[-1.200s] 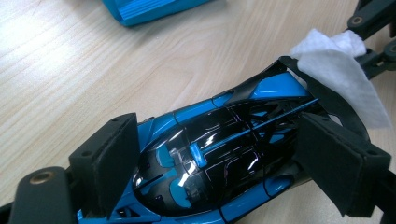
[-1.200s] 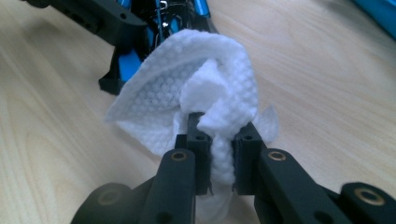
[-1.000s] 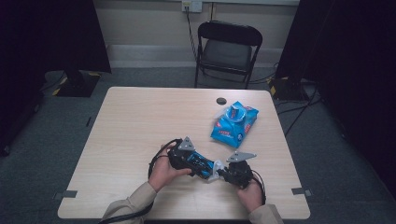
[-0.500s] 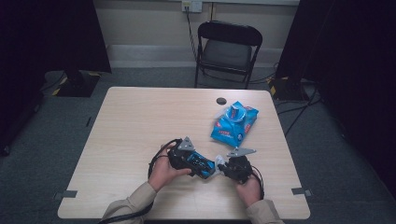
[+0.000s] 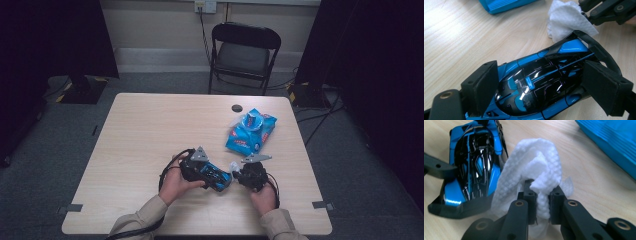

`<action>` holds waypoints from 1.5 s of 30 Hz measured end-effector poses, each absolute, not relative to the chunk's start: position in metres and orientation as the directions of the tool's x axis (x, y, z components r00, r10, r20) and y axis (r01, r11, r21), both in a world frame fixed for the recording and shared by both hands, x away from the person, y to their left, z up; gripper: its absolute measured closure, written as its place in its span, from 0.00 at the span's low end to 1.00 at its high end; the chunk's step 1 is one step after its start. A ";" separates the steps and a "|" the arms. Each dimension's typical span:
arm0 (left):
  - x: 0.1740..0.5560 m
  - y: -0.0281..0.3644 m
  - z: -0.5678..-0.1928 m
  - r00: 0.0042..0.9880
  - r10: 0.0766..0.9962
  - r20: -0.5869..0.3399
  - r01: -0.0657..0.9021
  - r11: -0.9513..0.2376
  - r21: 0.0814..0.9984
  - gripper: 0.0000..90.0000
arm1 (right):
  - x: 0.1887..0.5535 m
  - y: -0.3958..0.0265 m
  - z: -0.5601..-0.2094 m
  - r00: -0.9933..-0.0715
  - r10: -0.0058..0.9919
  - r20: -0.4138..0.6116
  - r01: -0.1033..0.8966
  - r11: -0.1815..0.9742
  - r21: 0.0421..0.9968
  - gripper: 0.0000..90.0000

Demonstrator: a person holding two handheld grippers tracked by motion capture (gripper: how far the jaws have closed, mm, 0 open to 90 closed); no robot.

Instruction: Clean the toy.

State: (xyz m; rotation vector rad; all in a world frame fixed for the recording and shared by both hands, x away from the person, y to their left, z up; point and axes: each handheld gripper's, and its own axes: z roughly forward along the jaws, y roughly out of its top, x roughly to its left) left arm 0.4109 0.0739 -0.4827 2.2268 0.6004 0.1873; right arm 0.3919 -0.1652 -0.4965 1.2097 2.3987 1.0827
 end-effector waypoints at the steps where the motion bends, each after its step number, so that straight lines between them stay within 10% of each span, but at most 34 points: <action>1: 0.411 0.074 -0.483 0.875 0.479 -0.061 0.360 -0.562 0.745 0.16 | 0.393 -0.165 -0.497 -0.628 0.772 0.103 0.589 0.384 0.711 0.90; 45: 0.411 0.074 -0.483 0.876 0.478 -0.066 0.361 -0.558 0.747 0.16 | 0.331 -0.188 -0.463 -0.729 0.670 0.138 0.512 0.401 0.759 0.89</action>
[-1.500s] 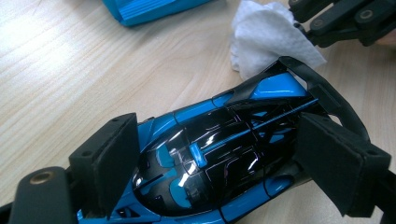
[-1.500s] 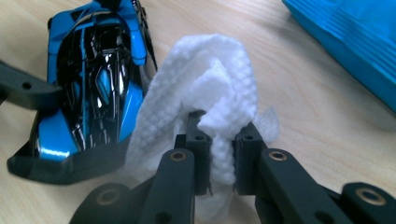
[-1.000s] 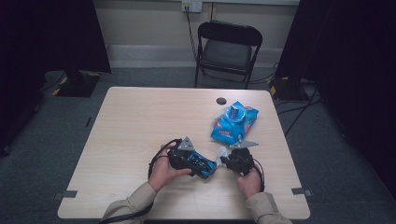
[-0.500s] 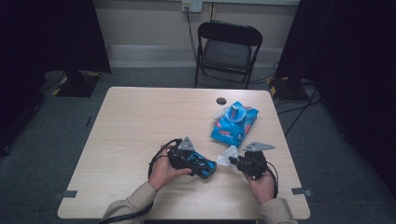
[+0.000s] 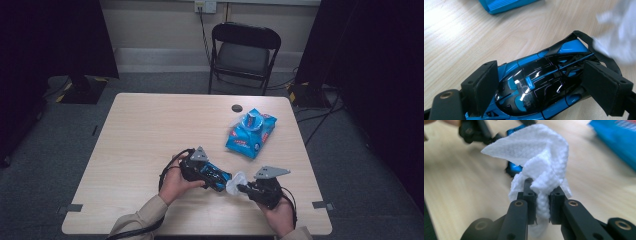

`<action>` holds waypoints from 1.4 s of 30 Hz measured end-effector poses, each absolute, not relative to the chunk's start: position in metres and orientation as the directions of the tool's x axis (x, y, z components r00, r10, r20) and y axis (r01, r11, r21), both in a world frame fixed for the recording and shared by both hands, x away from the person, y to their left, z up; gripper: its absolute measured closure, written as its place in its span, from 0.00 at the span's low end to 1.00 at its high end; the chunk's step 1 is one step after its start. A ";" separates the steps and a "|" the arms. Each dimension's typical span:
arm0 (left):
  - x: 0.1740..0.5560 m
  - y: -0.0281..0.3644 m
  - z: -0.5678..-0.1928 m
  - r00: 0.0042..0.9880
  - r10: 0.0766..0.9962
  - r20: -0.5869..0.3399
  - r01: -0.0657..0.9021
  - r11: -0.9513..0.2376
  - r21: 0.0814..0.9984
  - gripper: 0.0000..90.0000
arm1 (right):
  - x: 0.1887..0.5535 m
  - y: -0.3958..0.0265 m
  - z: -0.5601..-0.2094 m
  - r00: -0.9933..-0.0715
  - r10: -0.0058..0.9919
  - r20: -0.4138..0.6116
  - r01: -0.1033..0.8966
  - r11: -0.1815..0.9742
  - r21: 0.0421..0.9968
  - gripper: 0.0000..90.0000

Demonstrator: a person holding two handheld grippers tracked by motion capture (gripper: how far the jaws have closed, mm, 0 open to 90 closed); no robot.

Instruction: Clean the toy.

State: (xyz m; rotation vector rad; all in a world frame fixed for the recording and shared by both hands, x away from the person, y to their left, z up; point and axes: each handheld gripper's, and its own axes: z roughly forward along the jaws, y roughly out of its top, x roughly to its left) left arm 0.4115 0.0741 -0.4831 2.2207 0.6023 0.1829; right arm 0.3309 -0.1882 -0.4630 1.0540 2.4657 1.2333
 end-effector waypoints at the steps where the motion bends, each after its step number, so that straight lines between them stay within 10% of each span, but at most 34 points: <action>1: 0.411 0.074 -0.483 0.876 0.478 -0.066 0.361 -0.557 0.747 0.16 | 0.330 -0.185 -0.465 -0.737 0.662 0.137 0.511 0.412 0.754 0.89; 42: 0.411 0.074 -0.484 0.876 0.478 -0.064 0.357 -0.553 0.753 0.16 | 0.363 -0.170 -0.494 -0.718 0.682 0.141 0.565 0.452 0.690 0.89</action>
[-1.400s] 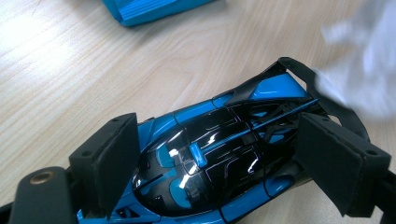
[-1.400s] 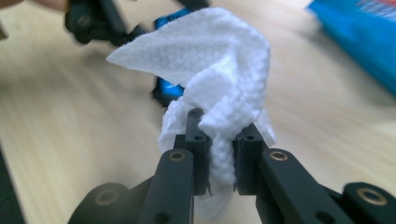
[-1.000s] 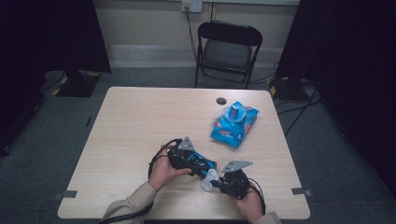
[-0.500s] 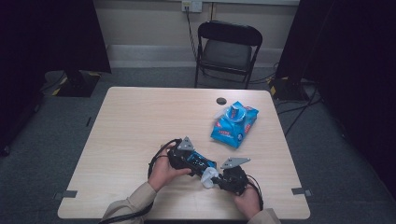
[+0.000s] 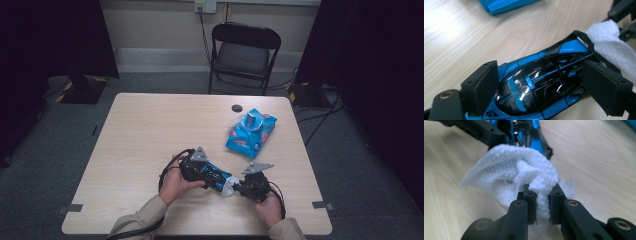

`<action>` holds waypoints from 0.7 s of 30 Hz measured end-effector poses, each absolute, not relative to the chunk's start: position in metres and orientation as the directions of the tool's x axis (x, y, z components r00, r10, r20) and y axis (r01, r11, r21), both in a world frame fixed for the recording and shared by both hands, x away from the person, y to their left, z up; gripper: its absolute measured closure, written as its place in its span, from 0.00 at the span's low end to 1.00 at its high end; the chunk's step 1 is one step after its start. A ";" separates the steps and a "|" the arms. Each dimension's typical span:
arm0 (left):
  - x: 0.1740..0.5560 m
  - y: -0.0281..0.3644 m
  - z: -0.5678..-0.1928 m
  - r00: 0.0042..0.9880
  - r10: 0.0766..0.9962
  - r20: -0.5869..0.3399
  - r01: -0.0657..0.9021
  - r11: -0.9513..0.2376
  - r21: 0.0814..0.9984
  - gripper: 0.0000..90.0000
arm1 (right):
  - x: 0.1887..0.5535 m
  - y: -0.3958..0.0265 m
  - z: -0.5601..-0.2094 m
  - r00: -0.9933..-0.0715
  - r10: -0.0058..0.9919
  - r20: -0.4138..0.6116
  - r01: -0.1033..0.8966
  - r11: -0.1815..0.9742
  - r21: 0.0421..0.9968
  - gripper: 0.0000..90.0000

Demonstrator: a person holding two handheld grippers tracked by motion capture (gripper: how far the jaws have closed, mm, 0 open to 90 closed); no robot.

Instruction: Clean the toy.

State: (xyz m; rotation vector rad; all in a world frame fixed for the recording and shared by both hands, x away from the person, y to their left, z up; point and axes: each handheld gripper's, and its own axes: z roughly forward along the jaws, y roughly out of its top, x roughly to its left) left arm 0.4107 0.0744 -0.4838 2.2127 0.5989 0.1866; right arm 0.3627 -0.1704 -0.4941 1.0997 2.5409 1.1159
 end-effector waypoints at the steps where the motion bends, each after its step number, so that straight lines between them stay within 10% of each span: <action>1: 0.411 0.074 -0.484 0.876 0.479 -0.065 0.358 -0.553 0.752 0.16 | 0.364 -0.171 -0.494 -0.715 0.685 0.140 0.567 0.451 0.689 0.89; 21: 0.411 0.075 -0.484 0.877 0.477 -0.062 0.355 -0.554 0.753 0.16 | 0.400 -0.168 -0.492 -0.651 0.749 0.127 0.611 0.417 0.673 0.89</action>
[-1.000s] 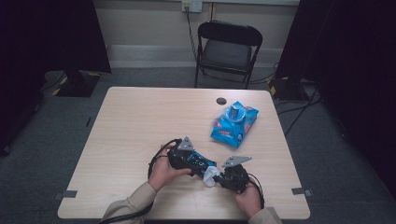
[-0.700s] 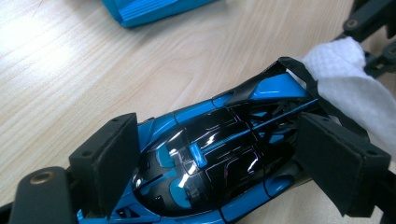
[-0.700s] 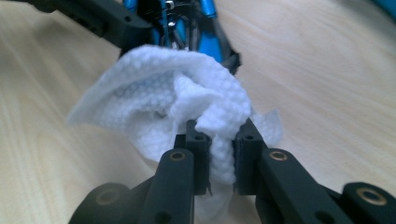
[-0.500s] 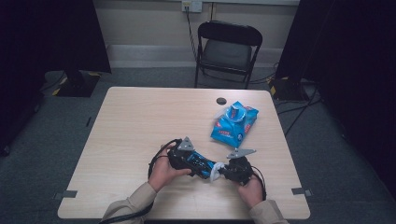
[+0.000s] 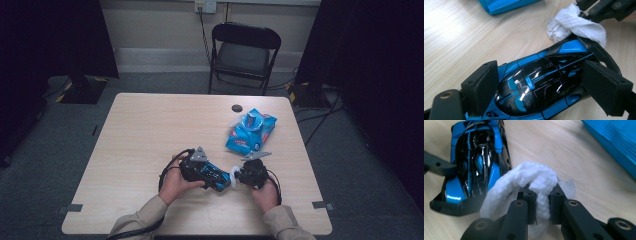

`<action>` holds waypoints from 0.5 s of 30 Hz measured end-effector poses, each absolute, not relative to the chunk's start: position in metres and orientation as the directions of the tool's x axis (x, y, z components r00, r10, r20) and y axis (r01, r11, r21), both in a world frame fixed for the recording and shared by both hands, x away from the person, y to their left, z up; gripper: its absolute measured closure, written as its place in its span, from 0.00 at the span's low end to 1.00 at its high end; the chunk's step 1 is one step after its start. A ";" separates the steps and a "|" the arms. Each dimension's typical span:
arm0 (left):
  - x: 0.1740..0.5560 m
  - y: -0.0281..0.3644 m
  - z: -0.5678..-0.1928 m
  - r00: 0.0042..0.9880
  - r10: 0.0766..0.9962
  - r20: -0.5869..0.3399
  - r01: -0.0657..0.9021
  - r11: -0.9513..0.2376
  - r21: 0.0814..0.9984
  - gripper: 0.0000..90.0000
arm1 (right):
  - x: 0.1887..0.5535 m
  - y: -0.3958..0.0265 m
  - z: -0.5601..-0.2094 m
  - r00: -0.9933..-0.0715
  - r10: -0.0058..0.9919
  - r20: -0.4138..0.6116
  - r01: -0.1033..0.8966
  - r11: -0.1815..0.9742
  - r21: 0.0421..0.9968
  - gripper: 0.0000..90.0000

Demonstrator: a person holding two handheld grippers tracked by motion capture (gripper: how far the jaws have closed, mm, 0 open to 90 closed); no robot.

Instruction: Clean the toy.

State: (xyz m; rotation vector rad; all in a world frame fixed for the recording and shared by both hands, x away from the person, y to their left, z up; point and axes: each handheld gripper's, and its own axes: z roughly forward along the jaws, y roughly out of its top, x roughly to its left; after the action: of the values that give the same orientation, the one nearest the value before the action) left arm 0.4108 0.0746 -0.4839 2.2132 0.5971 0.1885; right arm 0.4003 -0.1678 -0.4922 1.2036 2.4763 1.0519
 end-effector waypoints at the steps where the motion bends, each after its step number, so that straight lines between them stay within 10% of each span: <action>1: 0.411 0.074 -0.484 0.876 0.478 -0.064 0.357 -0.554 0.752 0.16 | 0.401 -0.167 -0.492 -0.652 0.747 0.128 0.610 0.417 0.673 0.89; 15: 0.411 0.075 -0.484 0.876 0.477 -0.064 0.356 -0.553 0.753 0.16 | 0.400 -0.172 -0.489 -0.641 0.761 0.097 0.616 0.435 0.657 0.88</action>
State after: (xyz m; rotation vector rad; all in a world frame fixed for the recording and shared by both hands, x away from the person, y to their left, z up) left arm 0.4111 0.0747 -0.4838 2.2127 0.5979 0.1866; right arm 0.4001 -0.1720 -0.4890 1.2063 2.4732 0.9966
